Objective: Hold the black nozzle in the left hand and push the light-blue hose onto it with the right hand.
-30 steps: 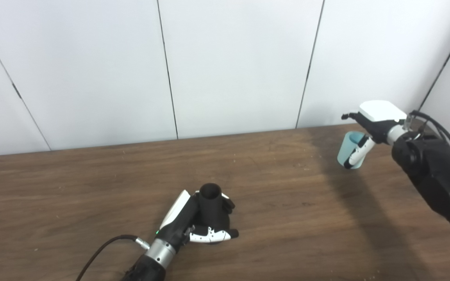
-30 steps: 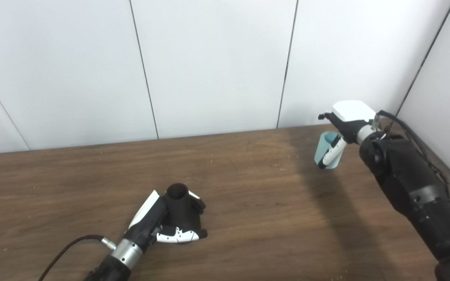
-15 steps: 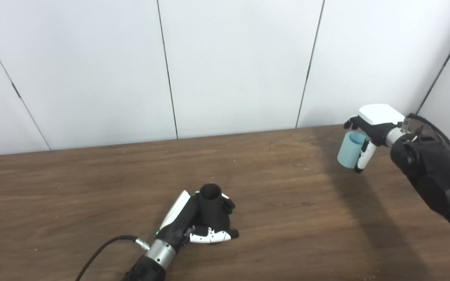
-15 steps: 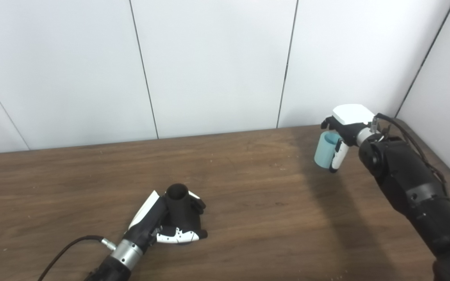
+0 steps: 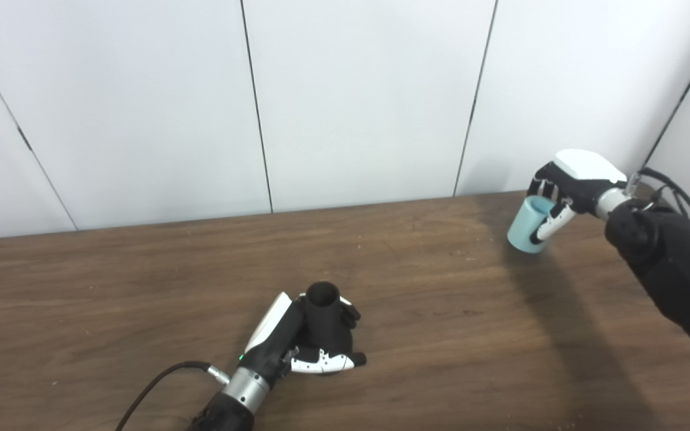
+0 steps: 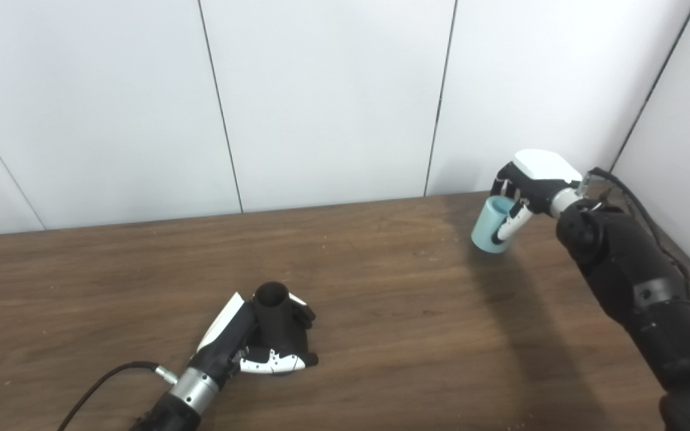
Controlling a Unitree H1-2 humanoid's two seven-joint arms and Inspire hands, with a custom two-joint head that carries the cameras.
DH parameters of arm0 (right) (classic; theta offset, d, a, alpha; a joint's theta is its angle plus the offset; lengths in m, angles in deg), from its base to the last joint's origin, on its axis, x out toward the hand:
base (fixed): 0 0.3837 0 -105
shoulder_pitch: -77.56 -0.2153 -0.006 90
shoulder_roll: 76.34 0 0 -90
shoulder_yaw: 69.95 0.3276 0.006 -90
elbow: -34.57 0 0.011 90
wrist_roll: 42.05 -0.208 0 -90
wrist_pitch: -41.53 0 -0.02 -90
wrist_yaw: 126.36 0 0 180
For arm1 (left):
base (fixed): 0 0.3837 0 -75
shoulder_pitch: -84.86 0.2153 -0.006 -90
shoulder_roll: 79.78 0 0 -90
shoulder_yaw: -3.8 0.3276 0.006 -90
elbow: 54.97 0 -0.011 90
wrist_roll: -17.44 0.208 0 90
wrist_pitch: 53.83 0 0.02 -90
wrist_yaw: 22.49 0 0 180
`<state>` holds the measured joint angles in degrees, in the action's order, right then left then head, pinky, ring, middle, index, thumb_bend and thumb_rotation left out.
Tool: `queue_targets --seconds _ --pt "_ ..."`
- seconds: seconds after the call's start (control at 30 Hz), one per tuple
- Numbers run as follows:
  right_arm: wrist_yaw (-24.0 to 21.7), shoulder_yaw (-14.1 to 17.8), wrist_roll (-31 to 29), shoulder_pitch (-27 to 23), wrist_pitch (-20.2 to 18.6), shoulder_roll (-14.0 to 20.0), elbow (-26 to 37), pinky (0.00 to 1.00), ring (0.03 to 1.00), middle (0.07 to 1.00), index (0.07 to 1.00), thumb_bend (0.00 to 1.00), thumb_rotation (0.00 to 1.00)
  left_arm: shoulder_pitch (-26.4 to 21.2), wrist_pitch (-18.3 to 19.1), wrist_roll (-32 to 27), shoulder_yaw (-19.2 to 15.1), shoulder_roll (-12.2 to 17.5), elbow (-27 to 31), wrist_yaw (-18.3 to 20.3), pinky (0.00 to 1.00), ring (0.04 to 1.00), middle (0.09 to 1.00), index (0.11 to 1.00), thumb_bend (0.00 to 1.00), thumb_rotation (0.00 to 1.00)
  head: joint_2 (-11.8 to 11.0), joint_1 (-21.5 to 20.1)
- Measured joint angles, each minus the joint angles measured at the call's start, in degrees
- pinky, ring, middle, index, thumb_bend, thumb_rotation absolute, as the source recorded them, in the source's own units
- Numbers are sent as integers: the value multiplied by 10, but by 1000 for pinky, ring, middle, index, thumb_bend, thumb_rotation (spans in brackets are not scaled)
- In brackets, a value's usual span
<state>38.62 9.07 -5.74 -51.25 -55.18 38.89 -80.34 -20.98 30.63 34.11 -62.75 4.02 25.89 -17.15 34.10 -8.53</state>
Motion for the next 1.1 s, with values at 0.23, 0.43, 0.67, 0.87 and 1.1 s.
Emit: queue_targets --seconds 0.23,0.43,0.67,0.87,1.1 --pt "-44 -4 -18 1 -26 -2 38 266 399 467 514 514 0 0 0 0 0 0 1 0 830 598 521 467 519 0 2 3" --pt "-96 -13 -15 2 -41 3 151 362 419 452 534 515 0 0 1 1 0 -1 1 0 831 596 521 466 519 0 7 22" --pt "-138 -18 -16 -33 -2 4 322 281 384 455 541 511 0 2 14 9 0 -12 4 -2 828 587 528 459 518 0 12 53" --pt "-150 -22 -43 -93 52 -38 419 146 382 483 495 515 0 5 31 18 0 -20 14 -4 816 551 526 461 518 0 16 74" --pt "-172 -40 -58 -106 68 -103 435 112 380 497 482 517 0 5 44 29 0 -28 20 -4 822 575 522 466 519 0 16 84"
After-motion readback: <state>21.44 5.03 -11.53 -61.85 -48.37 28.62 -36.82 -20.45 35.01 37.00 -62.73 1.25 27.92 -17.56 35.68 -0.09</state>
